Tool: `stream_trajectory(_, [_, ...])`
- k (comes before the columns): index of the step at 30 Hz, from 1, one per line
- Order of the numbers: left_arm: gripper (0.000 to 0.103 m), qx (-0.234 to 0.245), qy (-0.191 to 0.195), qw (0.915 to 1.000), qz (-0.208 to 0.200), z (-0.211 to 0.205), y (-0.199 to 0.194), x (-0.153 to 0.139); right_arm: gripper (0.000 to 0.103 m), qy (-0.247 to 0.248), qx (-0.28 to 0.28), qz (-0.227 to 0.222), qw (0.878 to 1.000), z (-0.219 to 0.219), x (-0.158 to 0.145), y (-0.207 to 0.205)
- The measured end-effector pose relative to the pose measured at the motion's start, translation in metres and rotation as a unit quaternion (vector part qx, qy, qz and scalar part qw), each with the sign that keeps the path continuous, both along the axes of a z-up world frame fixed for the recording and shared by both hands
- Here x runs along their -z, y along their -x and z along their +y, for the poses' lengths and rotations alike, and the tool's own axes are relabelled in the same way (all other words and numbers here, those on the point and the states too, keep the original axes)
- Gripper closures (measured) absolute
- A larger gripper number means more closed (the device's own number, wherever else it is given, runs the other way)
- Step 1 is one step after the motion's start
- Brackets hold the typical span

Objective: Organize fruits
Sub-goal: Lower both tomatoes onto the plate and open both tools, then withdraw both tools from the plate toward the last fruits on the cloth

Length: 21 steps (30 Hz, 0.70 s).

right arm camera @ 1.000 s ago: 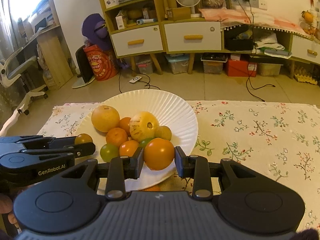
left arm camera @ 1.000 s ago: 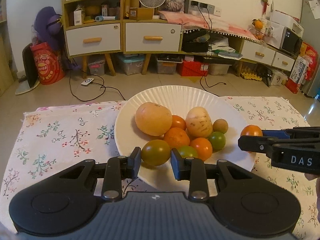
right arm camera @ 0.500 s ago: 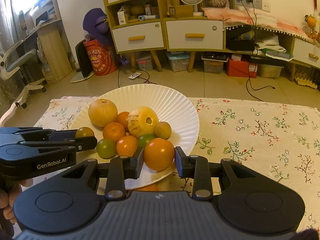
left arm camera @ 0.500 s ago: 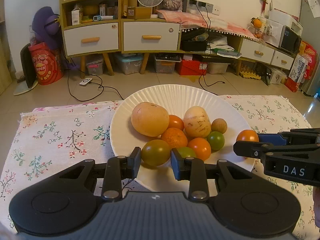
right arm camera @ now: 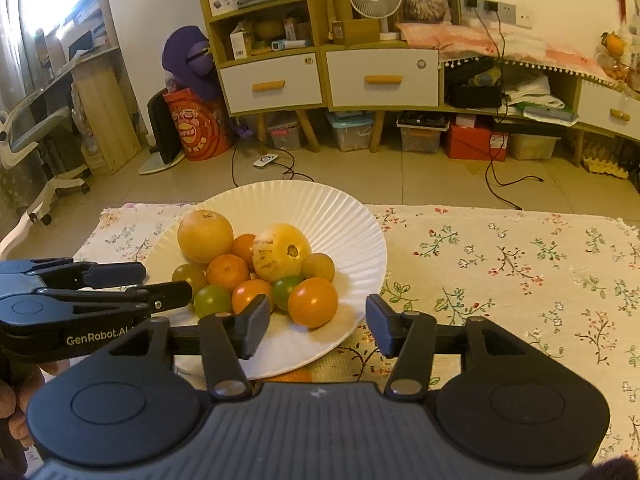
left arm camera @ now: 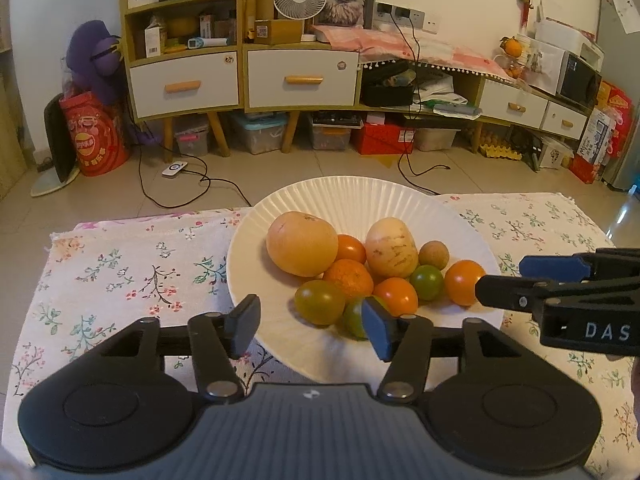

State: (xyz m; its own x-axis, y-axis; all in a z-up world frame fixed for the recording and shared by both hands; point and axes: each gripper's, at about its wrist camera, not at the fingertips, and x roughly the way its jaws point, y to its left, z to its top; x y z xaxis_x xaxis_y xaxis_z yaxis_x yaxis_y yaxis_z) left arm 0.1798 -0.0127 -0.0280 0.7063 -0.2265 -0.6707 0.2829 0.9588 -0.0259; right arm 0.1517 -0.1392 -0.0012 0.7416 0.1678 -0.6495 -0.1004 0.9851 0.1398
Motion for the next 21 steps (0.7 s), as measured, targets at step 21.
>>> stream_trajectory(21, [0.021,0.002,-0.006,1.0000,0.007,0.015,0.035,-0.016,0.024,0.022,-0.008,-0.006,1.000,-0.005,-0.016,0.027])
